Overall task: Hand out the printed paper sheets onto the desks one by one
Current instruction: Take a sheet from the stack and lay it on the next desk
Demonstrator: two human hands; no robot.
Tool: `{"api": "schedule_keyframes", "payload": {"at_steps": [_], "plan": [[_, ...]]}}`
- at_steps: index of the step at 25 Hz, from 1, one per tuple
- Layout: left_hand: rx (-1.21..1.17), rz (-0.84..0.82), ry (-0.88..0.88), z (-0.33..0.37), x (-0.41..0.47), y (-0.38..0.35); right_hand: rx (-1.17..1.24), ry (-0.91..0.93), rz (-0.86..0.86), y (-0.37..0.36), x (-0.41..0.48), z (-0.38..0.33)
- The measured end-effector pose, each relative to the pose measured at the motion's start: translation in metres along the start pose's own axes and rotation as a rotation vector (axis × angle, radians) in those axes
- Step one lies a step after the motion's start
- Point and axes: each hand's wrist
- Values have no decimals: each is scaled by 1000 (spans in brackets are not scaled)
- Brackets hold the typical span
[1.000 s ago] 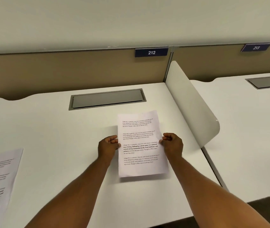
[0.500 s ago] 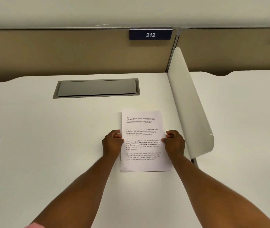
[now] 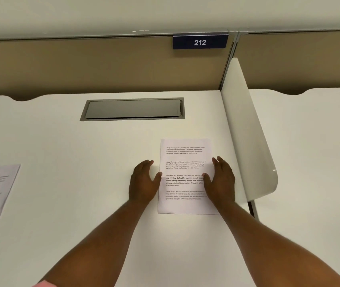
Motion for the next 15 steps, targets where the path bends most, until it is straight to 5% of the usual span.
{"api": "schedule_keyframes", "payload": {"at_steps": [15], "plan": [[416,-284,-416,-132,-16,119,-318,28,-13,-64,-102,-113]]}}
Point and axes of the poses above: each hand's wrist, its own x-axis towards the middle knuckle, its own y-axis out of the back of the hand, z = x × y, and after that the axes turned 4 degrees about -z, right-handed
